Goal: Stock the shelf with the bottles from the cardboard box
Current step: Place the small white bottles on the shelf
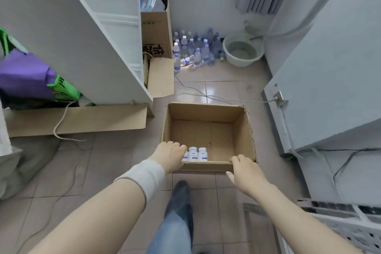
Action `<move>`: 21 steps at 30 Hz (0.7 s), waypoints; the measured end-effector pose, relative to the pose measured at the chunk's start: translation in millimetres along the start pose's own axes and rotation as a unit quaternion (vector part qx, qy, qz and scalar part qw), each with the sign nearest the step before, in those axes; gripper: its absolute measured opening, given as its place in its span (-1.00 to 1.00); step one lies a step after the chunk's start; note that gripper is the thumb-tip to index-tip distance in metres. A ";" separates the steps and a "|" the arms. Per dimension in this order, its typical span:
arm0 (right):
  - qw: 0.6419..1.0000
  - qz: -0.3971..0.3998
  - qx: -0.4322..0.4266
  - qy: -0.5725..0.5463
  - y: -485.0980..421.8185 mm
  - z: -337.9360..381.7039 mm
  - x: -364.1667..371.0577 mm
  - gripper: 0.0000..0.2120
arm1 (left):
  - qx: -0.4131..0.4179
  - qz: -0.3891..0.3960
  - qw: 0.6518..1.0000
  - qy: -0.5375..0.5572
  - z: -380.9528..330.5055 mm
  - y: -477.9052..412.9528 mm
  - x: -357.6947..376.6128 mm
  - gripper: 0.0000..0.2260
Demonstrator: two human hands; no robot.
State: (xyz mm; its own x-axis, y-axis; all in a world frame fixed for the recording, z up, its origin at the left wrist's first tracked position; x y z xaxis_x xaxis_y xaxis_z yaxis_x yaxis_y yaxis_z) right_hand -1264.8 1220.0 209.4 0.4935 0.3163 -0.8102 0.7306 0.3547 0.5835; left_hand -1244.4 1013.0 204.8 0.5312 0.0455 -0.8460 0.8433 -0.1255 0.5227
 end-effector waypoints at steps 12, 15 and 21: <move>0.975 0.139 0.027 -0.173 -188.2 5.8 87.9 -0.62 | -0.082 0.116 0.963 0.230 30.6 -175.9 109.3 -0.57; 0.957 0.207 0.032 -0.202 -235.0 12.3 139.8 -0.59 | -0.122 0.092 0.949 0.277 30.3 -214.2 157.7 -0.56; 0.893 0.286 0.099 -0.332 -297.3 12.8 205.6 -0.52 | -0.116 0.157 0.956 0.218 47.1 -279.5 214.6 -0.61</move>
State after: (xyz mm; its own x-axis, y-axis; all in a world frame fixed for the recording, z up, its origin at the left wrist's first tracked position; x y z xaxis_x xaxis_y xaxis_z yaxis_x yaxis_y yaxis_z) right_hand -1374.5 1168.4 -131.4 0.9360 -0.2196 -0.2750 0.3055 0.1189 0.9447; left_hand -1370.0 1011.2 -127.8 0.7029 0.4566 -0.5455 0.6049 0.0197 0.7960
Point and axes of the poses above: each hand's wrist, its own y-axis away from the middle knuckle, its own x-axis out of the palm, z = x × y, the point moved 3 cm from there along -y, towards the middle knuckle, and after that the axes turned 7 degrees about y, right-handed, at the moved point
